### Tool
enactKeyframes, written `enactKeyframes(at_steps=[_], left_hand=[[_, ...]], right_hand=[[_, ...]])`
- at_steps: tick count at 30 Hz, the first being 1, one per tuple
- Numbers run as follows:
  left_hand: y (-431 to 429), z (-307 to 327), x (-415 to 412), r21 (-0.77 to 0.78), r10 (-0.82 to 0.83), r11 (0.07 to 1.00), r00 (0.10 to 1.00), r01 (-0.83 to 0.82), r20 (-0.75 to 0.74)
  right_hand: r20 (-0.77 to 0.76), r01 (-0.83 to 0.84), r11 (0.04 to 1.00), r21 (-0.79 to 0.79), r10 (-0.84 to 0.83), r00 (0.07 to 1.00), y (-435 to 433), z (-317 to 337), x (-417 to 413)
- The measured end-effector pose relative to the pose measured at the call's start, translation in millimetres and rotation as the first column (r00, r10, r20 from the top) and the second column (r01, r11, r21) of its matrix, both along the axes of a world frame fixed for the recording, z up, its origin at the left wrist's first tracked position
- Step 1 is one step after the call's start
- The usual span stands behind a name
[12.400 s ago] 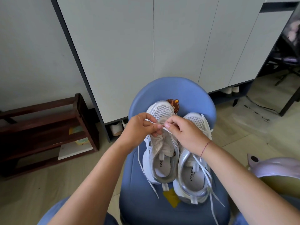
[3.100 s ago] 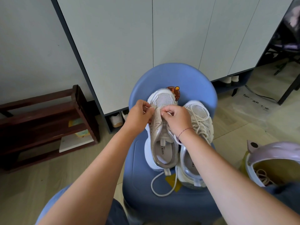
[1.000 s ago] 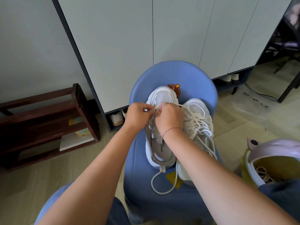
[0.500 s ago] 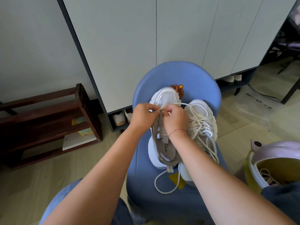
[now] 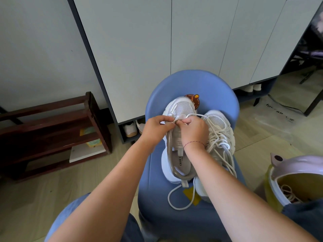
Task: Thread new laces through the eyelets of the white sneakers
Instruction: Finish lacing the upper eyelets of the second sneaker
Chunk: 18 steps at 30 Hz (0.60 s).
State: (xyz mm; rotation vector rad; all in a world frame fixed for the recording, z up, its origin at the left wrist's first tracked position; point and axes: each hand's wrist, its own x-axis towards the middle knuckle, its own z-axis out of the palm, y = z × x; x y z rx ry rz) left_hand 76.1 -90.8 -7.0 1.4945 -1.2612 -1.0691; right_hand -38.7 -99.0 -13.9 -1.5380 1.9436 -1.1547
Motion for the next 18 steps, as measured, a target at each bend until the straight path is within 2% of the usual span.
enactKeyframes(at_steps=[5, 10, 12, 14, 18], left_hand=[[1, 0, -3, 0.014, 0.002, 1.000, 0.999, -0.001, -0.048], [2, 1, -4, 0.022, 0.018, 1.000, 0.998, -0.017, -0.057], [1, -1, -4, 0.025, 0.017, 1.000, 0.998, -0.015, -0.056], [2, -1, -4, 0.029, 0.011, 1.000, 0.998, -0.009, -0.056], [2, -2, -4, 0.029, 0.003, 1.000, 0.997, -0.001, -0.082]], right_hand=[[0.012, -0.021, 0.999, 0.048, 0.020, 1.000, -2, 2, 2], [-0.060, -0.044, 0.979, 0.198, 0.057, 0.997, -10, 7, 2], [-0.003, -0.080, 0.962, 0.262, 0.083, 0.997, -16, 10, 0], [0.116, -0.119, 0.952, 0.281, 0.089, 0.989, -22, 12, -4], [0.249, -0.145, 0.968, 0.203, 0.093, 0.964, -19, 11, -10]])
